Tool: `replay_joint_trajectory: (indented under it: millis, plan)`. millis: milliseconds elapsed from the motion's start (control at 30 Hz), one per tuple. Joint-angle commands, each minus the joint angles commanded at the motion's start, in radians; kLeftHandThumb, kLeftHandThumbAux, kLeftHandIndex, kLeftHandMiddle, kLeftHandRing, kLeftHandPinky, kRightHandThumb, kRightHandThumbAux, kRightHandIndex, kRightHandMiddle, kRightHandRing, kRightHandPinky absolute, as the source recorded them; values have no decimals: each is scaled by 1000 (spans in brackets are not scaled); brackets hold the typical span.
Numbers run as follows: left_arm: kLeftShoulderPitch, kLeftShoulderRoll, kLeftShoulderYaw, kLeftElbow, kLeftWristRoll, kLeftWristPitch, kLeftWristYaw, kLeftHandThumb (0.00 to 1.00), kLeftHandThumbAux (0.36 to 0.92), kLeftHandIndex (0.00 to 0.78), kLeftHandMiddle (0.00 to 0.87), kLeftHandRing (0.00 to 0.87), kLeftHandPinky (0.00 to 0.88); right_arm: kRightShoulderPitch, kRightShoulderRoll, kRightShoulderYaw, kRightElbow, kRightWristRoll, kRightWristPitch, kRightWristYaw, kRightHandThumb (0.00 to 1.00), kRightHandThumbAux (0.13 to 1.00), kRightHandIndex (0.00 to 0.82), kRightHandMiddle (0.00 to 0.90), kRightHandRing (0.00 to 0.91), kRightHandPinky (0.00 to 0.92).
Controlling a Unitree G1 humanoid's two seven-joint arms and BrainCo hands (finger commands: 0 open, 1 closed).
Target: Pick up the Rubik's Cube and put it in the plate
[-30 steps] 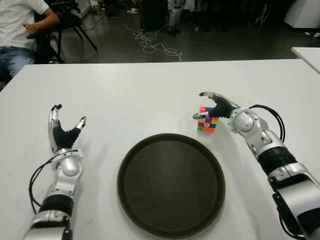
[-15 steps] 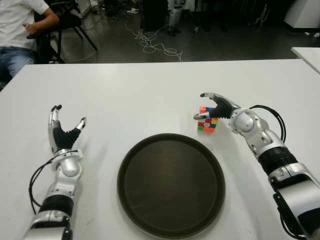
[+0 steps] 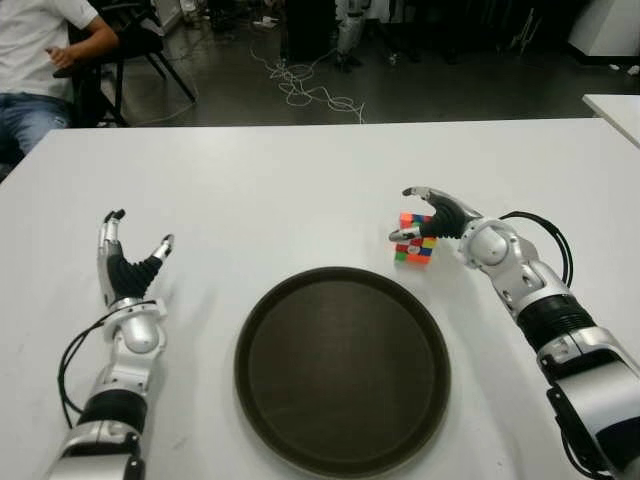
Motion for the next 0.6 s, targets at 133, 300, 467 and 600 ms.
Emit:
replay_joint_trajectory:
  millis: [133, 300, 467, 600]
  plan:
    - [2, 0, -1, -3, 4, 3, 3, 0, 665, 11, 8, 0, 17, 4, 1, 0, -7, -4, -2, -1, 0, 582, 0, 0, 0, 0]
    - [2, 0, 1, -3, 1, 9, 1, 0, 652, 7, 6, 0, 21, 10, 0, 7, -21, -11, 2, 6, 0, 594, 0, 1, 0, 0]
    - [2, -2, 2, -2, -1, 8, 2, 0, 655, 9, 15, 0, 19, 17, 3, 12, -22, -14, 14, 13, 0, 598, 0, 6, 6, 0]
    - [2, -1, 2, -3, -2, 4, -1, 0, 662, 12, 18, 0, 16, 13, 4, 17, -18, -15, 27, 29, 0, 599, 0, 14, 14, 0]
